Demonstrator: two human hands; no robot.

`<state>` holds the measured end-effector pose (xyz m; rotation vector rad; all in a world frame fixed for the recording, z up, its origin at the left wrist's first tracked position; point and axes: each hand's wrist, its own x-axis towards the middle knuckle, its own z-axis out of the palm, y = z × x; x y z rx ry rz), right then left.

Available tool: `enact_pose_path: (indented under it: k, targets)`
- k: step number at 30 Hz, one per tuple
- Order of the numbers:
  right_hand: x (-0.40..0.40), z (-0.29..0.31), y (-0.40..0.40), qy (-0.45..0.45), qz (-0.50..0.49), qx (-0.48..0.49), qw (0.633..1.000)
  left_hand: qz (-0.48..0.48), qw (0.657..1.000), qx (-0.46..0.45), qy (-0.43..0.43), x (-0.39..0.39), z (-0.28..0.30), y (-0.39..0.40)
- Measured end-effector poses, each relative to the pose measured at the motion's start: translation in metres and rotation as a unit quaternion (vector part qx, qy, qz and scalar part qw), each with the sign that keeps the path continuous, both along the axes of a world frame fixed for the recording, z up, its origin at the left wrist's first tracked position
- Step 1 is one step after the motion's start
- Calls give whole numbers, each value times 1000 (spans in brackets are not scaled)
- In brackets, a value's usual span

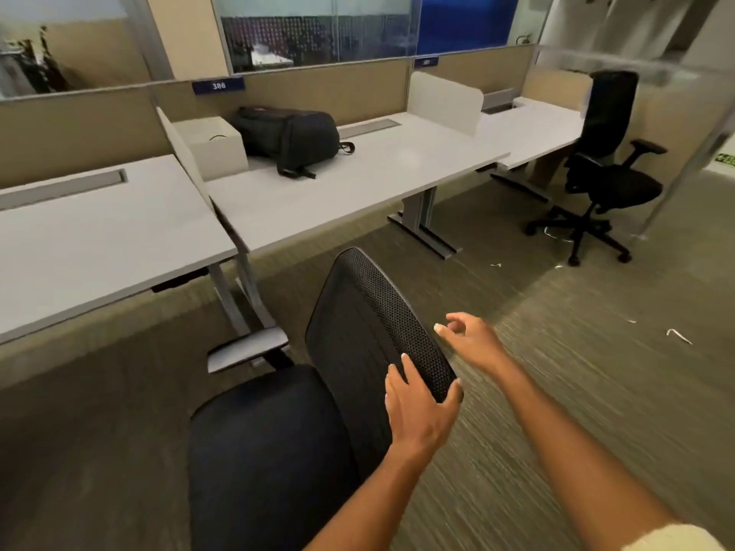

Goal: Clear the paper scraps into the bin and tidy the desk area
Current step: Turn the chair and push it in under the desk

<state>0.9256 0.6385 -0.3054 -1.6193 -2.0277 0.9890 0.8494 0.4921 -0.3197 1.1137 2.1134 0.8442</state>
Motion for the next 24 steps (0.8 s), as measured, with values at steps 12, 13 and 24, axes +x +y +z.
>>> enact_pose_path:
  k: [12, 13, 24]
  targets:
    - [-46, -23, 55, 24, 109, -66, 992, 22, 997, -73, -20, -12, -1, 45]
    - [-49, -21, 54, 25, 110, -69, 991, 18, 997, -74, -29, -18, 0, 45]
    - [-69, -8, 18, 4, 95, -70, 993, -28, 994, -81, -66, -49, 10, 8]
